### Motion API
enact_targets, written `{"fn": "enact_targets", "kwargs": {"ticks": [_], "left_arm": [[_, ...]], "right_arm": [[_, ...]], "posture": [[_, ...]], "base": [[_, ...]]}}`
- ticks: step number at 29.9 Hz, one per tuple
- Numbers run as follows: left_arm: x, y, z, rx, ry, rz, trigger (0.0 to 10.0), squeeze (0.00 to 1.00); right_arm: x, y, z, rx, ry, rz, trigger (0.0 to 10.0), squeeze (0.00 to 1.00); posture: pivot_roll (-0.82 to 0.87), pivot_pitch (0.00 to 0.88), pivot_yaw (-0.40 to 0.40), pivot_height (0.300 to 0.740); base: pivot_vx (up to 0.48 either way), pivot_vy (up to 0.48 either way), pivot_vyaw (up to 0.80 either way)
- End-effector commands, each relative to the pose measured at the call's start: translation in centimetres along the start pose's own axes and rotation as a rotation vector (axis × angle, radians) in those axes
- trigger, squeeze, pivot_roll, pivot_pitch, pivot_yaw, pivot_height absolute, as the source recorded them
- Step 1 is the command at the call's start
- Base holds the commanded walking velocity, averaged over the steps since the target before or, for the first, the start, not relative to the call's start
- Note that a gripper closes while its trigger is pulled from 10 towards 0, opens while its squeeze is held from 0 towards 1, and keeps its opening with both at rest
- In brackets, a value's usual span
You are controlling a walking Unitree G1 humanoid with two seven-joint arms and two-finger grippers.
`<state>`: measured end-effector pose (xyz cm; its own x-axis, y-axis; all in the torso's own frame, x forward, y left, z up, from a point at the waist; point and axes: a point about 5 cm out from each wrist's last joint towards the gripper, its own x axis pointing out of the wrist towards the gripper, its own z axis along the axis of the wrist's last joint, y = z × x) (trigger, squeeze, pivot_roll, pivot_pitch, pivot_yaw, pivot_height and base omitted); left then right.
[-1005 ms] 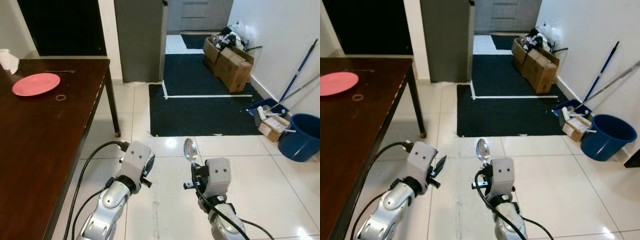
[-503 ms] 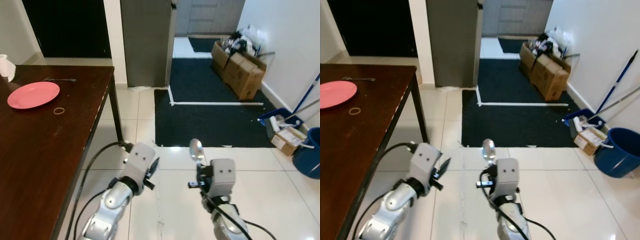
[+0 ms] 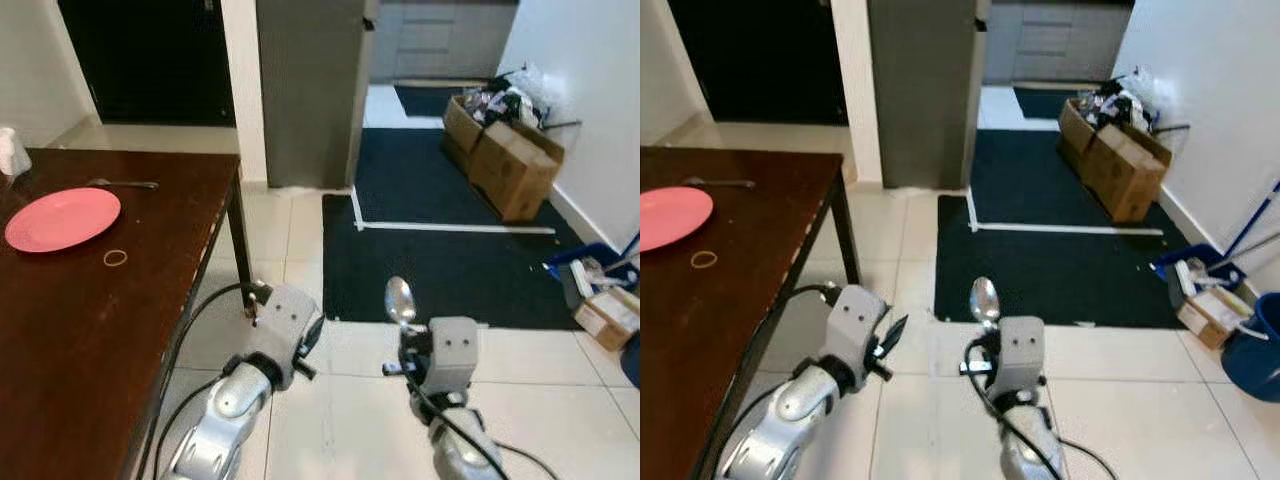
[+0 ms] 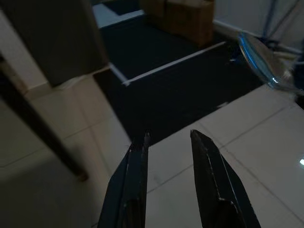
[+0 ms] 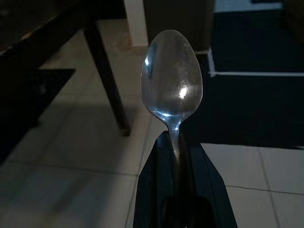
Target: Setting the table
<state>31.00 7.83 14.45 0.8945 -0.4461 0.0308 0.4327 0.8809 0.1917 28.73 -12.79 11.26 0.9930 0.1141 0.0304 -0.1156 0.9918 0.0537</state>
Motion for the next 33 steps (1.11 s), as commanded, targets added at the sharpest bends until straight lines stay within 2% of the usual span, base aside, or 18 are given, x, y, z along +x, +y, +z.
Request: {"fn": "enact_targets", "kwargs": {"ticks": [1,8,21,33], "left_arm": [[-0.03,-0.50,-0.35,-0.001,0.015,-0.015,10.0,0.00],[-0.01,-0.55,-0.34,0.000,0.015,-0.016,10.0,0.00],[0.04,-0.57,-0.33,-0.001,0.014,-0.019,10.0,0.00],[0.12,-0.61,-0.33,-0.001,0.011,-0.020,10.0,0.00]], "right_arm": [[-0.26,-0.71,-0.20,-0.006,0.006,-0.026,10.0,0.00],[-0.31,-0.79,-0.29,0.004,0.011,-0.032,10.0,0.00],[-0.22,-0.91,-0.24,0.008,0.009,-0.040,10.0,0.00],[-0.14,-1.02,-0.14,0.000,0.005,-0.042,10.0,0.00]], "posture": [[0.00,0.097,0.093,0.740],[0.00,0.097,0.093,0.740],[0.00,0.091,0.093,0.740],[0.00,0.083,0.093,0.740]], "base": [[0.480,0.000,0.00],[0.480,0.000,0.00],[0.480,0.000,-0.71],[0.480,0.000,0.00]]}}
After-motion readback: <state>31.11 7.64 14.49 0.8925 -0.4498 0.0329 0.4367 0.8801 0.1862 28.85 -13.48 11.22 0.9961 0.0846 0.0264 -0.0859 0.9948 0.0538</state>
